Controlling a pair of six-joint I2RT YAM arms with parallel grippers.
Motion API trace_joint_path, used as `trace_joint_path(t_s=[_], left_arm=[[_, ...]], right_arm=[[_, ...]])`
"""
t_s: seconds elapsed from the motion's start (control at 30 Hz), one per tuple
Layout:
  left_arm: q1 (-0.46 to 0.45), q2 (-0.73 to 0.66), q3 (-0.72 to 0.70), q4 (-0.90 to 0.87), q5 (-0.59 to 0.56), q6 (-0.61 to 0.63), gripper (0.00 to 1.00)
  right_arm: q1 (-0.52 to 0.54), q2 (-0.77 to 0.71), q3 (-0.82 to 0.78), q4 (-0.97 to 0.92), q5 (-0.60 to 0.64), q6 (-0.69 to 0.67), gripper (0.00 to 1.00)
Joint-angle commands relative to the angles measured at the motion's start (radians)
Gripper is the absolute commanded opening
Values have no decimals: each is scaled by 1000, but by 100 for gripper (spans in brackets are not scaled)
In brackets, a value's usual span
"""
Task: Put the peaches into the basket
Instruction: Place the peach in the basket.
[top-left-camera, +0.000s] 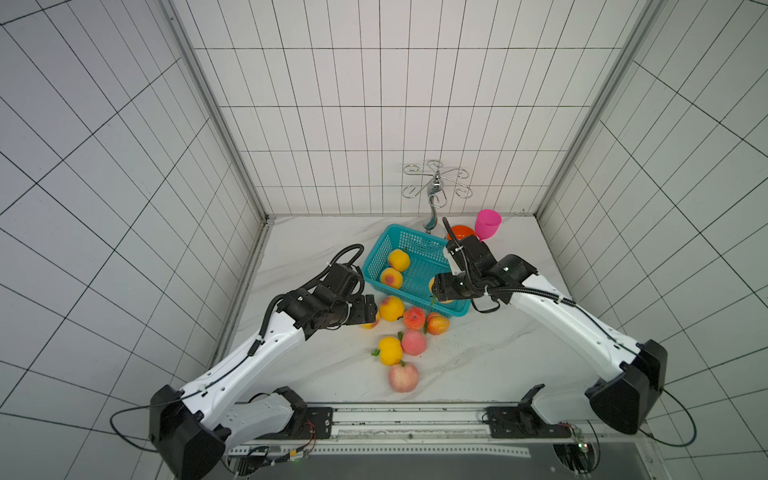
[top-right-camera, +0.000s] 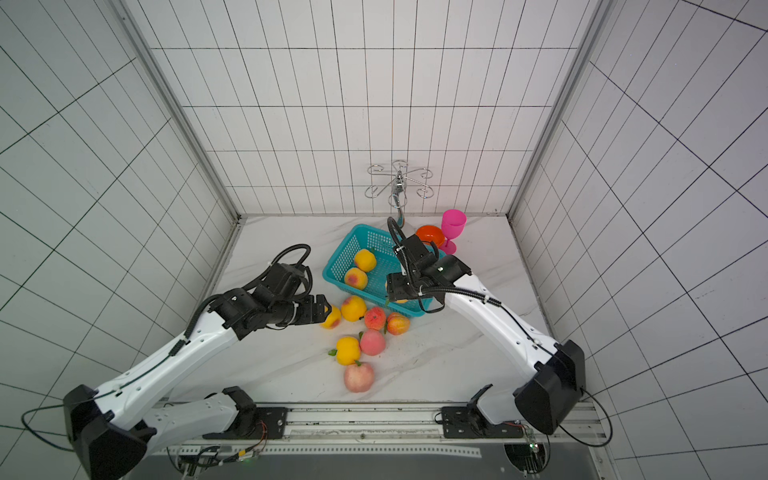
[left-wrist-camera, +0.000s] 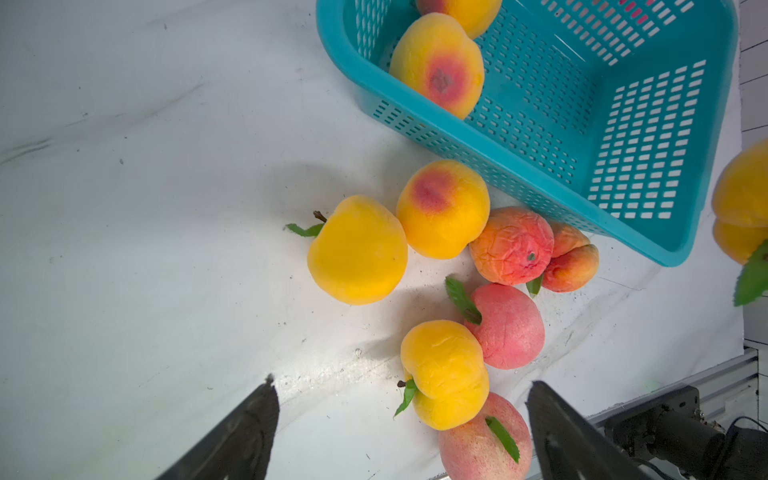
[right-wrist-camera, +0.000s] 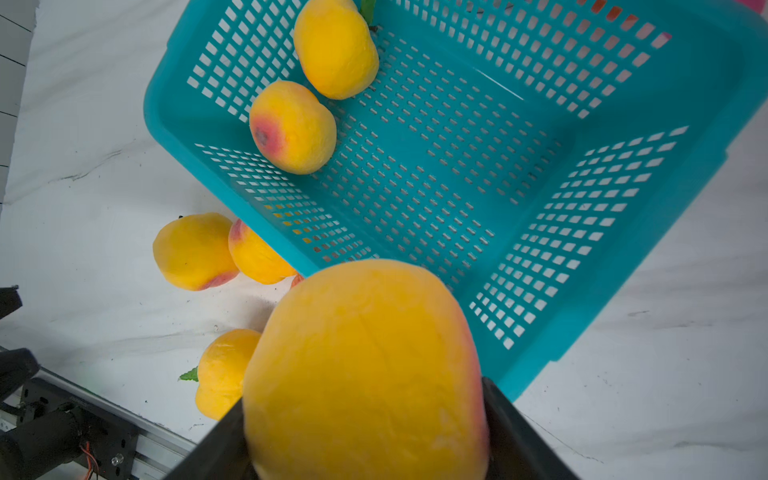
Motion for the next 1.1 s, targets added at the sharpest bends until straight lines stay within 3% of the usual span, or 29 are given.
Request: trace_joint_path(t_s=[0.0, 0.5, 1.07], left_arm=[[26, 27, 43, 12, 5, 50, 92], [94, 234, 161, 4, 80, 82, 91], [121, 264, 182, -9, 83, 81, 91]], right_arm=[[-54, 72, 87, 54, -92, -71, 70], [-176, 468, 389, 120, -181, -102, 69], [-196, 619, 443, 195, -96, -103, 69]])
